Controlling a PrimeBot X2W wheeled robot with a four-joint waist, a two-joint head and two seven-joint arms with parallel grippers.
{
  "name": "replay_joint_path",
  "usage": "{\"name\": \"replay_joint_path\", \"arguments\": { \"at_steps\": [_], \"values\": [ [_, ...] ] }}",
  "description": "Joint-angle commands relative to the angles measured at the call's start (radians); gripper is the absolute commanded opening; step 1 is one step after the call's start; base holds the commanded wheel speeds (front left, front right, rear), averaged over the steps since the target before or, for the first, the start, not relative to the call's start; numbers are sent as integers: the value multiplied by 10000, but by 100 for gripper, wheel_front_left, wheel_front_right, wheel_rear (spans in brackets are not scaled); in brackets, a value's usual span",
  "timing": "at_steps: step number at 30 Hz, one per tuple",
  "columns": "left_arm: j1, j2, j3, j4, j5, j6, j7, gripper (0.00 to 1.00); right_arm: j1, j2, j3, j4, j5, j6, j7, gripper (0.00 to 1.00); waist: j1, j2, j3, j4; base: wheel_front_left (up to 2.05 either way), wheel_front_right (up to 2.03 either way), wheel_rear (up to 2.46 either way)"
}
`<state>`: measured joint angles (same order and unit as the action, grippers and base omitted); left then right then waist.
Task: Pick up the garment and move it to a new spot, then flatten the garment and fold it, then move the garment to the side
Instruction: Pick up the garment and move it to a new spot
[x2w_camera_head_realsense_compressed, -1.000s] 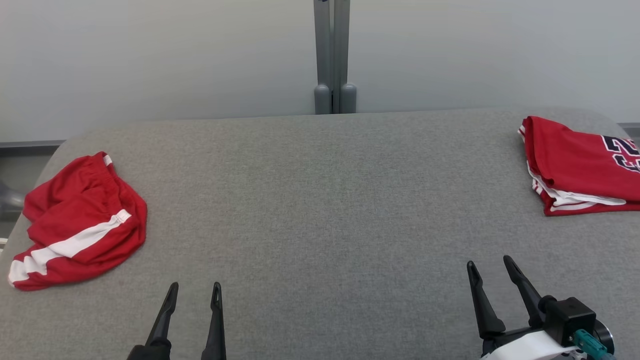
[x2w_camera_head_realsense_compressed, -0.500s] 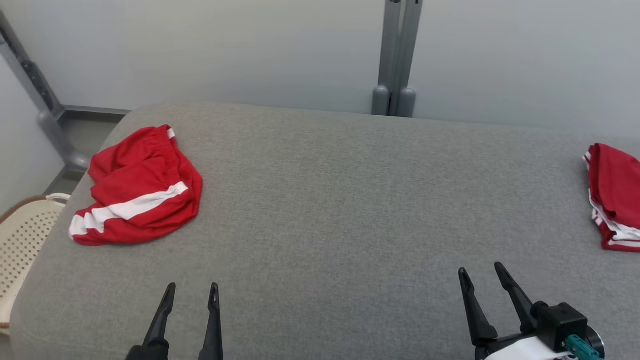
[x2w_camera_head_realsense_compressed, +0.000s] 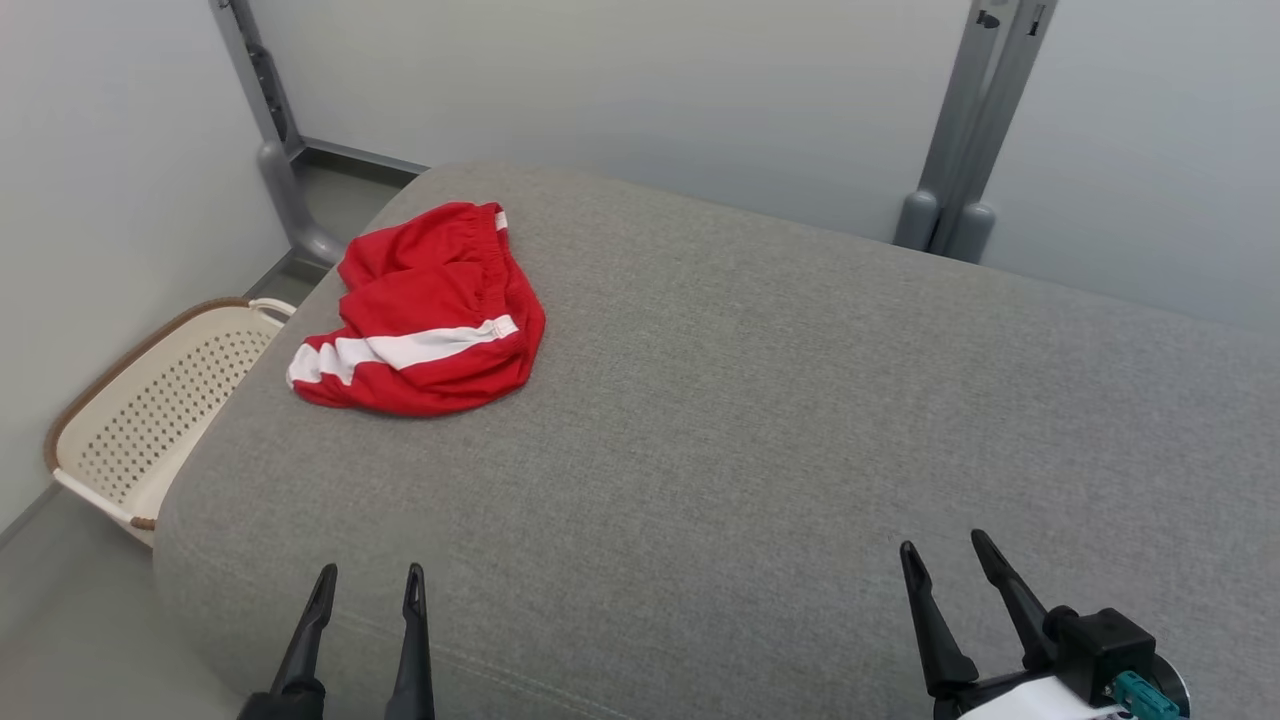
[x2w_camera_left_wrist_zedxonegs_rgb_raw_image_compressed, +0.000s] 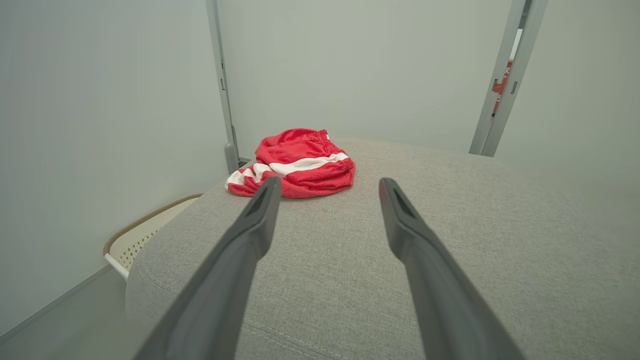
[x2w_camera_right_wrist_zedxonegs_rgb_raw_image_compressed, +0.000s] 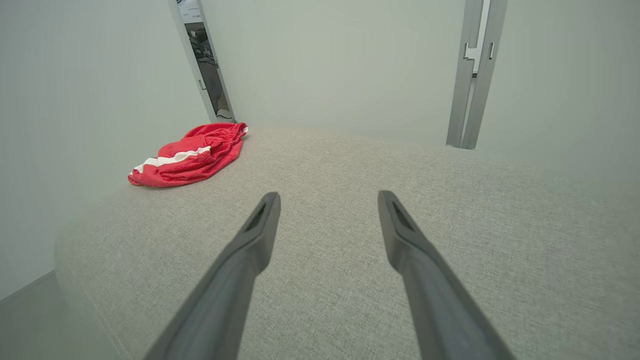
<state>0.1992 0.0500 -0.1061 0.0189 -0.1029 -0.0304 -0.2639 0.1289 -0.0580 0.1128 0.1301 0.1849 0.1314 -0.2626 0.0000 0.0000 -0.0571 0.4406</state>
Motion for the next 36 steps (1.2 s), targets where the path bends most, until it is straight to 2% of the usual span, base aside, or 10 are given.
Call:
{"name": "replay_joint_path", "arguments": {
  "at_steps": [1,15,20,24,28,36],
  "values": [
    [126,11,24,-83,-13,69,0,100,-139,-5,70,36,37,-16,-27,100,0,0,161,455,0,0,0],
    [156,12,209,-512,-172,449,0,100,-707,-332,608,331,246,-16,-27,100,0,0,491,701,0,0,0],
    [-646,38,497,-563,71,196,0,100,-578,-576,459,228,103,-16,-27,100,0,0,875,702,0,0,0],
    [-1941,240,802,-397,101,-129,0,100,-573,-993,206,7,-66,-16,-27,100,0,0,1555,707,0,0,0],
    [-3692,671,967,463,39,-408,35,100,-877,-1514,110,-220,-234,-16,-27,100,0,0,2471,411,0,0,0],
    [-8289,1396,928,2973,-762,-818,2230,100,-1666,-2489,-301,-779,-431,-16,-27,100,0,0,4355,-284,0,0,0]
  ]
}}
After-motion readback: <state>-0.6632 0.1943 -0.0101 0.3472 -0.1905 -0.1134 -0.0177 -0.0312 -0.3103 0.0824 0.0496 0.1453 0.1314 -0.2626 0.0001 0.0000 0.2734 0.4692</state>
